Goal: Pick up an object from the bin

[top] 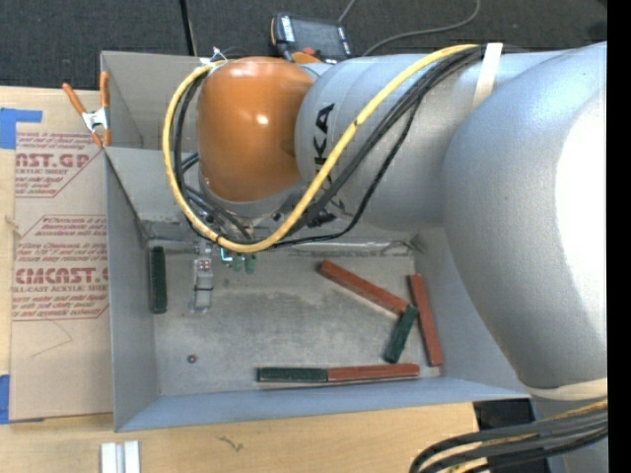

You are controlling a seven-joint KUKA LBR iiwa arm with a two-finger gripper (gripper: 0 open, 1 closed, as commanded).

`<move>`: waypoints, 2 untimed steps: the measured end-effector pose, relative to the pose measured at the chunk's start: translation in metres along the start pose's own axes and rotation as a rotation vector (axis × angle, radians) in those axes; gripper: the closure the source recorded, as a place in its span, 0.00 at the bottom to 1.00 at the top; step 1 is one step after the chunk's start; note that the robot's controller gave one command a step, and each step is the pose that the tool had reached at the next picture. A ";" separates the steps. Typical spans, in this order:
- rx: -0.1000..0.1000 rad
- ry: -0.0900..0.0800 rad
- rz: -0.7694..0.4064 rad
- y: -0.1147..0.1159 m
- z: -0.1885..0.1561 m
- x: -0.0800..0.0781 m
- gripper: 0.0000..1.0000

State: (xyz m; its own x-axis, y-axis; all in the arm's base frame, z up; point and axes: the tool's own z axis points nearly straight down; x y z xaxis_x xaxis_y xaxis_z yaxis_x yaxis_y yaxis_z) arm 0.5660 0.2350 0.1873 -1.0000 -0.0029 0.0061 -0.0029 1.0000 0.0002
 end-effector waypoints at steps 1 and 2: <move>0.001 0.000 0.326 -0.021 0.121 0.011 0.00; -0.003 -0.015 -0.009 -0.004 -0.054 0.012 0.00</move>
Offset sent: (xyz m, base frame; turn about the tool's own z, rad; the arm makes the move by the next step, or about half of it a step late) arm -0.0096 -0.0202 -0.1173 0.3255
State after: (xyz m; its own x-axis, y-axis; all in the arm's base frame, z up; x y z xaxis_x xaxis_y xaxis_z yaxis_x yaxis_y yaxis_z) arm 0.5539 0.2314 0.2415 -0.9999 -0.0119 -0.0086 -0.0120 0.9999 0.0033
